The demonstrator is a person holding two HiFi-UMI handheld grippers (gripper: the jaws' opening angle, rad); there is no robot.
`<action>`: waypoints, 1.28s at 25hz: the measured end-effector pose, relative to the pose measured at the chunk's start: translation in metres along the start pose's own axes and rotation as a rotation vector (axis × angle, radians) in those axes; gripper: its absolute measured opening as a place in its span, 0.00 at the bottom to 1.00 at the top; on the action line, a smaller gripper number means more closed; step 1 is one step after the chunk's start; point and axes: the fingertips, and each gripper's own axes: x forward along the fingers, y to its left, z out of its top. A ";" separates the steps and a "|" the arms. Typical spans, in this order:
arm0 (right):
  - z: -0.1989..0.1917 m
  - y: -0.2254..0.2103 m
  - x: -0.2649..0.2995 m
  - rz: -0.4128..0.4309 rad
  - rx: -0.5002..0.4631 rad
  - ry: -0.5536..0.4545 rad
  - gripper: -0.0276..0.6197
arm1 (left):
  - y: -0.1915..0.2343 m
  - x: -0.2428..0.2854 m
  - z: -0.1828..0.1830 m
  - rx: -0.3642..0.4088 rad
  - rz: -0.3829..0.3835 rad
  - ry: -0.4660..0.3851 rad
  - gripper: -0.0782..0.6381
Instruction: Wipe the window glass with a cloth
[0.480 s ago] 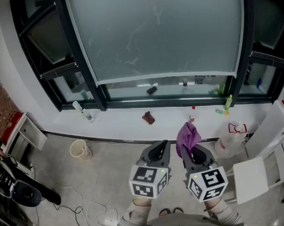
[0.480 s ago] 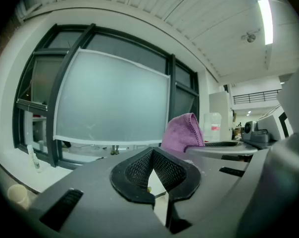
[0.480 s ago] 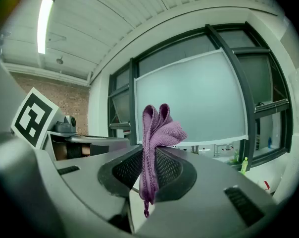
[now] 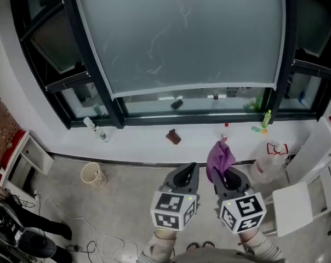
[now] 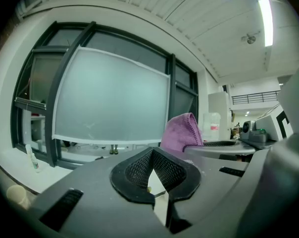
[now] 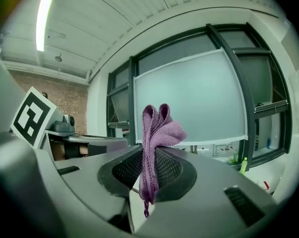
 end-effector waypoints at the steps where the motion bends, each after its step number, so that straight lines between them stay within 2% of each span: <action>1: 0.000 0.002 0.002 0.000 -0.003 0.000 0.13 | 0.002 0.000 0.000 0.002 -0.002 0.001 0.12; 19: -0.010 0.027 0.042 -0.008 0.042 -0.008 0.13 | 0.055 -0.002 -0.013 -0.008 -0.003 0.015 0.12; 26: -0.014 0.013 0.065 0.001 0.053 -0.008 0.13 | 0.070 0.020 -0.017 -0.016 0.010 0.020 0.12; 32: -0.012 -0.015 0.107 0.023 0.036 -0.013 0.13 | 0.093 0.062 -0.016 -0.024 0.033 0.022 0.12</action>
